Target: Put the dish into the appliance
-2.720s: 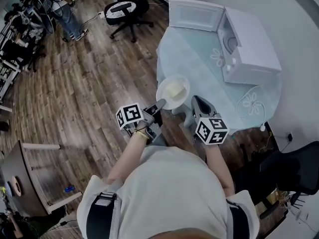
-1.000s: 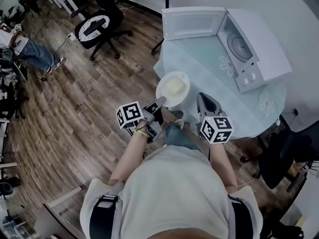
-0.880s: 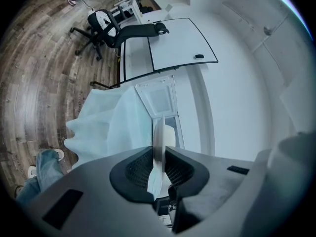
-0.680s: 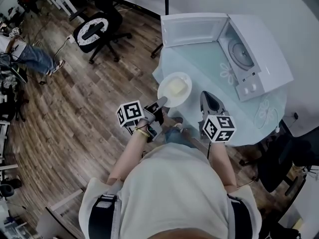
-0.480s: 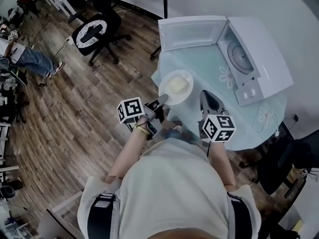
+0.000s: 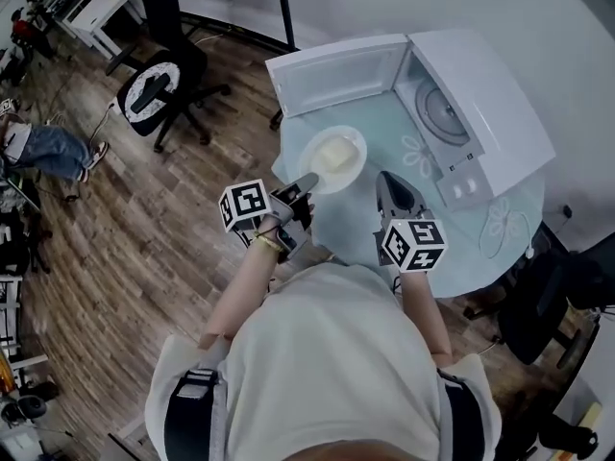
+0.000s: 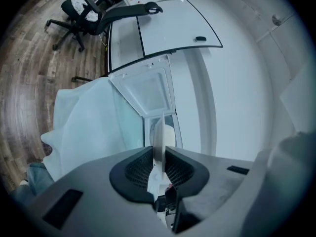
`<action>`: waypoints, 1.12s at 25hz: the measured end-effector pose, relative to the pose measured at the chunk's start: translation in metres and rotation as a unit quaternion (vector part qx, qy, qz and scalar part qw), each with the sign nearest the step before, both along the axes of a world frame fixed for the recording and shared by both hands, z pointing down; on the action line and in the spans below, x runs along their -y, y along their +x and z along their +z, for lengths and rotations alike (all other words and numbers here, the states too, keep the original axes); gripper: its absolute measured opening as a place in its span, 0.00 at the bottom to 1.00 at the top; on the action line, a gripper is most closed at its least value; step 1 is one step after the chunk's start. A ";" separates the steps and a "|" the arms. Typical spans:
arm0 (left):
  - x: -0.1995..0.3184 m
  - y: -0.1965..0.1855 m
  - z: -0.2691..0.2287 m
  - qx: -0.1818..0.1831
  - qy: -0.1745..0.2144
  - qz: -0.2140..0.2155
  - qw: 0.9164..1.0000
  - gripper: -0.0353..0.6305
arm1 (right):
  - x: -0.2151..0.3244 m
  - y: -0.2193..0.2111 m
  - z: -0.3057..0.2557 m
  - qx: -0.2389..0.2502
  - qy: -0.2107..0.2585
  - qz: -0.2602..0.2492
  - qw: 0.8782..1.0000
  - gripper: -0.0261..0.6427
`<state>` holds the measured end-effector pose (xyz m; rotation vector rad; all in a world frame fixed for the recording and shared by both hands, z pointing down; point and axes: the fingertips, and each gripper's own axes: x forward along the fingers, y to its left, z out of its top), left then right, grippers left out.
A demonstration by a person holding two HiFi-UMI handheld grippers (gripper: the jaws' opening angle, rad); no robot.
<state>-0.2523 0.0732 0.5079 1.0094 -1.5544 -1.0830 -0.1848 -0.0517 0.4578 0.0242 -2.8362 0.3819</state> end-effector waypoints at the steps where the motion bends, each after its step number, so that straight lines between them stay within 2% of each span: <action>1: 0.007 -0.002 0.001 -0.002 0.000 0.005 1.000 0.14 | 0.004 0.001 0.001 -0.002 0.002 0.003 1.000 0.05; 6: 0.047 -0.010 0.006 -0.013 0.001 0.035 0.999 0.14 | 0.021 0.013 0.002 -0.011 0.004 0.015 1.000 0.05; 14: 0.115 -0.019 0.010 -0.020 0.009 0.094 0.995 0.14 | 0.041 0.035 0.003 -0.019 0.003 0.060 0.998 0.05; 22: 0.176 -0.025 0.019 -0.051 0.022 0.152 0.987 0.14 | 0.056 0.046 0.012 -0.026 -0.011 0.135 0.990 0.05; 24: 0.188 -0.028 0.020 -0.051 0.021 0.168 0.984 0.14 | 0.058 0.045 0.013 -0.026 -0.016 0.156 0.987 0.05; 28: 0.211 -0.035 0.026 -0.027 0.013 0.195 0.980 0.14 | 0.060 0.038 0.018 -0.031 -0.023 0.184 0.982 0.05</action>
